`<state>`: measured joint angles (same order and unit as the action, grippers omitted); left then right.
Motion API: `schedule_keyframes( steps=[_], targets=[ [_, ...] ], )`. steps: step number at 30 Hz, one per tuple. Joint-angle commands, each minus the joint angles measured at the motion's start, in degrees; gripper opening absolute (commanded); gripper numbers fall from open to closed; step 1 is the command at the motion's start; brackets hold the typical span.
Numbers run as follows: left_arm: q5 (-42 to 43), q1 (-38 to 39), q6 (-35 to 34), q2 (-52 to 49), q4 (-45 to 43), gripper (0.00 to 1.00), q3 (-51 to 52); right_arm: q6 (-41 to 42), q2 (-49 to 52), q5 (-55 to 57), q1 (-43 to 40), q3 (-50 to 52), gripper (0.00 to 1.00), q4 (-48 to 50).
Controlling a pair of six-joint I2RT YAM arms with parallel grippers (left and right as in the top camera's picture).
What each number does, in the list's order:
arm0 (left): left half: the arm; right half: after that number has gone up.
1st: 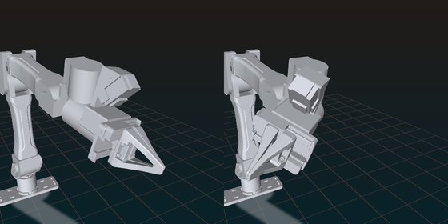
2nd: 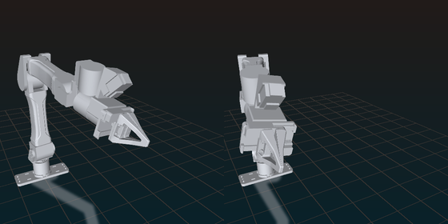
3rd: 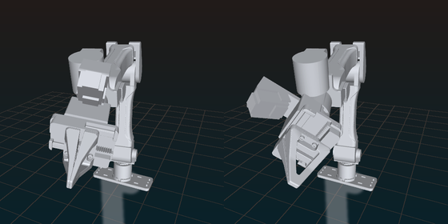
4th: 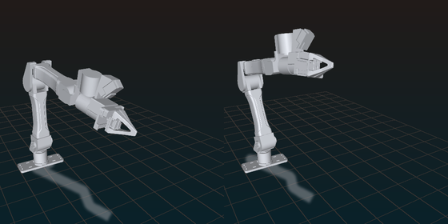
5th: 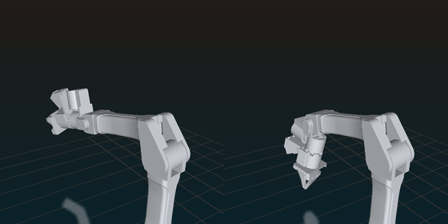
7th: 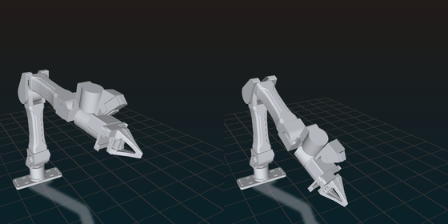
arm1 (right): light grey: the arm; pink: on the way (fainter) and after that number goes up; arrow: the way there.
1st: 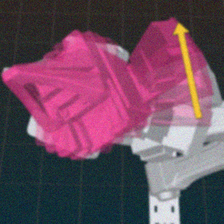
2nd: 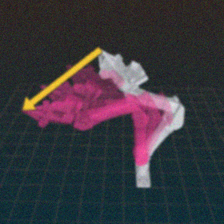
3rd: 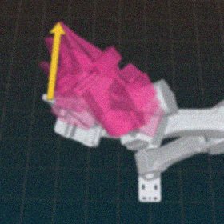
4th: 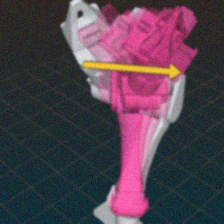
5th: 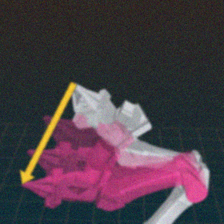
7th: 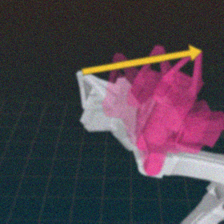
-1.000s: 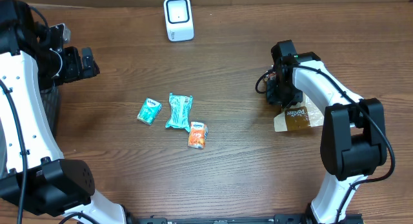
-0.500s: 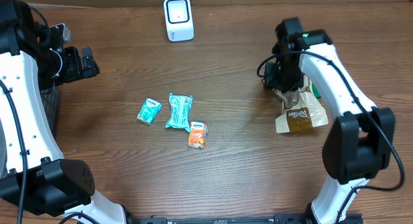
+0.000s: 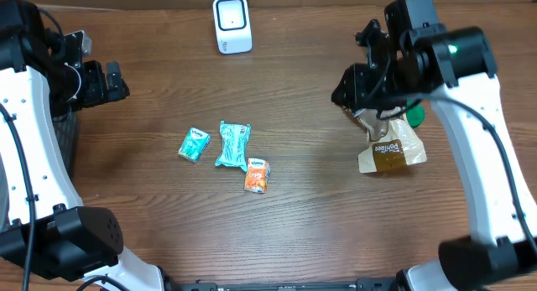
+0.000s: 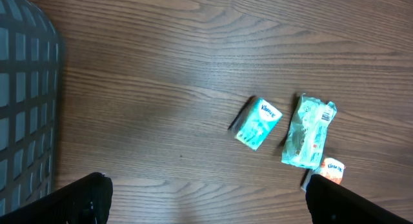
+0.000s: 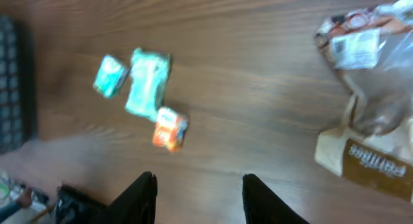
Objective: Scan the item barcode
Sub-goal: 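Raise the right gripper and swing it left toward the orange packet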
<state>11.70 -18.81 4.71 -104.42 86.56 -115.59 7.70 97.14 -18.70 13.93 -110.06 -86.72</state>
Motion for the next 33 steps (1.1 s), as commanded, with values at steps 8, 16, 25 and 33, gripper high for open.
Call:
schedule_keyframes(
  steps=[8, 16, 25, 33],
  targets=[
    [-0.11, -0.24, 0.9, 0.22, -0.07, 1.0, -0.28, 4.59, -3.74, -1.11, 10.58, 0.26, 0.37, -2.78],
    [-0.11, -0.24, 0.9, 0.22, -0.07, 1.0, -0.28, 13.77, -3.45, -0.9, 20.5, 14.82, 0.36, 15.72],
    [-0.13, -0.24, 0.9, 0.22, -0.07, 1.0, -0.28, 21.49, 2.51, -0.92, 30.75, 32.3, 0.3, 42.18],
    [-0.11, -0.24, 0.9, 0.22, -0.07, 1.0, -0.28, 22.32, 14.43, 0.22, 38.27, 32.54, 0.26, 48.22]
  ],
)
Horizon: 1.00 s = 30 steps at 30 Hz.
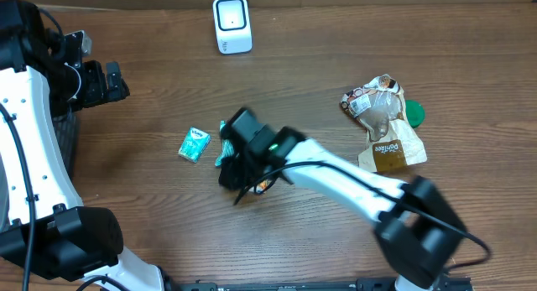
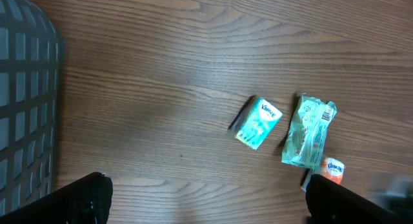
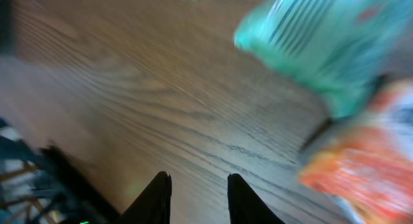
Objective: Scan the item barcode
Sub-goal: 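Raise the right gripper and swing it left toward the orange packet, then lower the right gripper over the orange packet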
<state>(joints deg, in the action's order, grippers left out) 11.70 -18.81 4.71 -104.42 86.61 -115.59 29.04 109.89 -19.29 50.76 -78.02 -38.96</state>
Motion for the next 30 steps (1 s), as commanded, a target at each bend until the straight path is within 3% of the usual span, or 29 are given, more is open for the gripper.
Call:
schedule_keyframes(
  steps=[1, 15, 22, 30],
  targets=[
    [-0.13, -0.24, 0.9, 0.22, -0.11, 1.0, -0.28, 0.98, 2.51, 1.25, 2.1, 0.5, 0.26, 0.33],
    [-0.13, -0.24, 0.9, 0.22, -0.11, 1.0, -0.28, 4.2, 2.86, 22.01, 0.24, 0.52, 0.26, -11.41],
    [-0.11, -0.24, 0.9, 0.22, -0.11, 1.0, -0.28, 4.02, 2.86, 24.46, -5.22, 0.5, 0.29, -15.61],
    [-0.11, -0.24, 0.9, 0.22, -0.11, 1.0, -0.28, 3.48, 2.86, 23.91, -14.91, 0.15, 0.29, -13.11]
  ],
)
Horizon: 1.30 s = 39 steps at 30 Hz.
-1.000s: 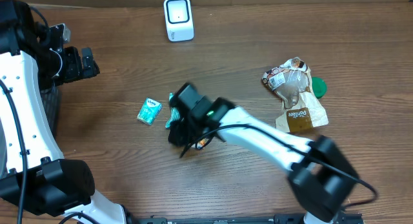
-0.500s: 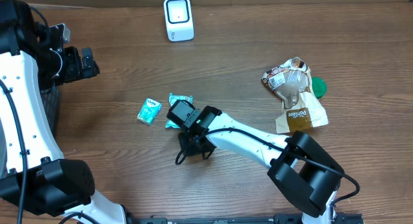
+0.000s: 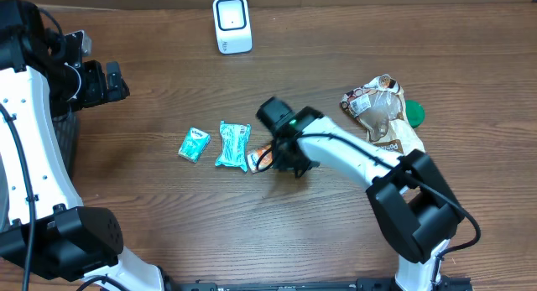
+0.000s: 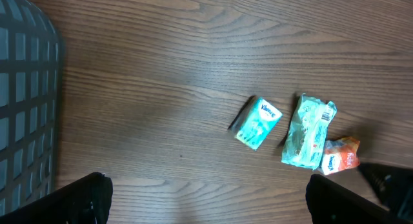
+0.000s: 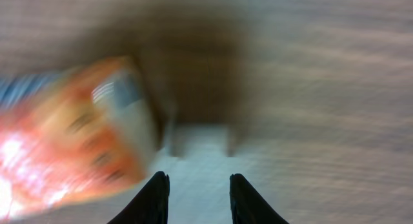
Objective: Scan the item barcode
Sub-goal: 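Lower the right gripper over the orange packet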
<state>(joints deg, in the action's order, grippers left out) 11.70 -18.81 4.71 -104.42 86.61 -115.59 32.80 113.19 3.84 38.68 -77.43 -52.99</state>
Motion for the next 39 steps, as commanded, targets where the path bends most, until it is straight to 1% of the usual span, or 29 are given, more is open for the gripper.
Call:
schedule_keyframes(
  steps=[1, 5, 11, 12, 13, 14, 15, 16, 18, 23, 31, 39],
  targets=[
    [-0.11, -0.24, 0.9, 0.22, -0.11, 1.0, -0.28, -1.53, -0.46, -0.2, -3.78, -0.79, 0.29, 1.27],
    [-0.13, -0.24, 0.9, 0.22, -0.11, 1.0, -0.28, -7.17, -0.61, -5.81, -5.88, -4.02, 0.29, 0.83],
    [-0.11, -0.24, 0.9, 0.22, -0.11, 1.0, -0.28, -7.61, -2.05, -13.09, -5.75, -11.37, 0.29, -2.14],
    [-0.11, -0.24, 0.9, 0.22, -0.11, 1.0, -0.28, -7.56, -2.21, -15.04, -5.46, -12.28, 0.27, -2.01],
    [-0.11, -0.24, 0.9, 0.22, -0.11, 1.0, -0.28, -7.39, -2.29, -16.65, -5.2, -12.87, 0.24, -1.81],
    [-0.13, -0.24, 0.9, 0.22, -0.11, 1.0, -0.28, -7.02, -2.29, -17.38, -4.96, -12.98, 0.16, -1.62],
    [-0.11, -0.24, 0.9, 0.22, -0.11, 1.0, -0.28, -5.42, -2.27, -17.64, -4.83, -12.96, 0.05, -1.55],
    [-0.13, -0.24, 0.9, 0.22, -0.11, 1.0, -0.28, -3.85, -2.21, -17.38, -4.59, -12.79, 0.04, -1.53],
    [-0.11, -0.24, 0.9, 0.22, -0.11, 1.0, -0.28, -2.36, -1.81, -16.24, -4.07, -12.46, 0.04, -1.4],
    [-0.11, -0.24, 0.9, 0.22, -0.11, 1.0, -0.28, -2.36, -0.37, -15.02, -2.21, -11.78, 0.04, -1.18],
    [-0.11, -0.24, 0.9, 0.22, -0.11, 1.0, -0.28, -2.38, 5.14, -13.53, 0.83, -11.78, 0.04, -1.38],
    [-0.11, -0.24, 0.9, 0.22, -0.11, 1.0, -0.28, -2.38, 10.08, -10.84, 1.29, -11.78, 0.04, -1.62]
  ],
)
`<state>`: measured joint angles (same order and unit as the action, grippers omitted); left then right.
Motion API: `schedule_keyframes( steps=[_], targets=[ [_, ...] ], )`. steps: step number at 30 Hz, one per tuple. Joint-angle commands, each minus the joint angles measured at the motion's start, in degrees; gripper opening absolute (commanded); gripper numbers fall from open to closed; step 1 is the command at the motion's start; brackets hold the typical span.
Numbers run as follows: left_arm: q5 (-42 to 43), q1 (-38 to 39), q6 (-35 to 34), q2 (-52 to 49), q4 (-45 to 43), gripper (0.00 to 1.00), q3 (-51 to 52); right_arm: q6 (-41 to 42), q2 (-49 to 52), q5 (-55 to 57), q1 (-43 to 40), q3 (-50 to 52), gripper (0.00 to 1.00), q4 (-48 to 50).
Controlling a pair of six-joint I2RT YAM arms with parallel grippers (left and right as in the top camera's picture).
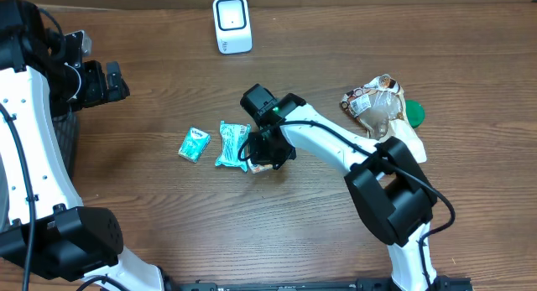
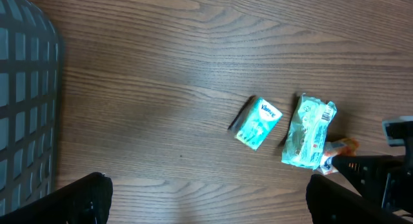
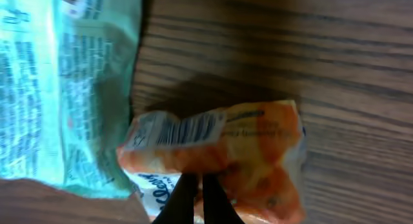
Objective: Scan the item barcode
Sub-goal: 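Lower the right gripper over the orange packet, then close the right gripper on the orange packet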
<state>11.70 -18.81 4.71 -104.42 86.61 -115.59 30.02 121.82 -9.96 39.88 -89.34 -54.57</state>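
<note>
The orange snack packet (image 3: 226,146), its white barcode label (image 3: 181,130) facing the camera, is pinched between the nearly closed fingers of my right gripper (image 3: 199,193). In the overhead view the right gripper (image 1: 265,150) sits on the orange packet (image 1: 256,163), beside the large teal pack (image 1: 231,145). Whether the packet is off the wood cannot be told. The white scanner (image 1: 232,24) stands at the far edge. My left gripper (image 2: 206,192) hovers open at the far left, gripping nothing.
A small teal tissue pack (image 1: 194,145) lies left of the large teal pack. A brown snack bag (image 1: 388,132) and a green lid (image 1: 415,113) lie at the right. A dark mesh basket (image 2: 26,101) stands at the left table edge.
My right gripper was open just right of the orange packet. Now it has moved a little left and is shut on that packet. The left arm has not moved.
At first my right gripper was open above the brown bag at the right. Then it was low beside the orange and teal packs. After that the orange packet lay shifted against the large teal pack with the open gripper beside it. Now the gripper pinches it.
</note>
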Motion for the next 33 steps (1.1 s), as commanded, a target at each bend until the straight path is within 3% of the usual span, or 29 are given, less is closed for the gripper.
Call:
schedule_keyframes(
  steps=[1, 8, 18, 24, 27, 33],
  targets=[
    [-0.11, -0.24, 0.9, 0.22, -0.11, 1.0, -0.28, 0.35, 1.84, 3.78, 0.09, 0.13, 0.04, -0.04],
    [-0.13, -0.24, 0.9, 0.22, -0.11, 1.0, -0.28, -2.05, 1.86, 5.6, -0.09, 0.13, 0.07, -1.36],
    [-0.11, -0.24, 0.9, 0.22, -0.11, 1.0, -0.28, -21.59, 1.81, 5.86, -1.2, -7.08, 0.12, -5.27],
    [-0.11, -0.24, 0.9, 0.22, -0.11, 1.0, -0.28, -21.05, 1.73, -4.46, -0.55, -15.54, 0.11, -9.68],
    [-0.11, -0.24, 0.9, 0.22, -0.11, 1.0, -0.28, -18.05, 1.75, -9.73, 0.39, -14.78, 0.11, -9.88],
    [-0.11, -0.24, 0.9, 0.22, -0.11, 1.0, -0.28, -13.49, 1.75, -10.01, 3.28, -8.22, 0.07, -8.83]
  ],
)
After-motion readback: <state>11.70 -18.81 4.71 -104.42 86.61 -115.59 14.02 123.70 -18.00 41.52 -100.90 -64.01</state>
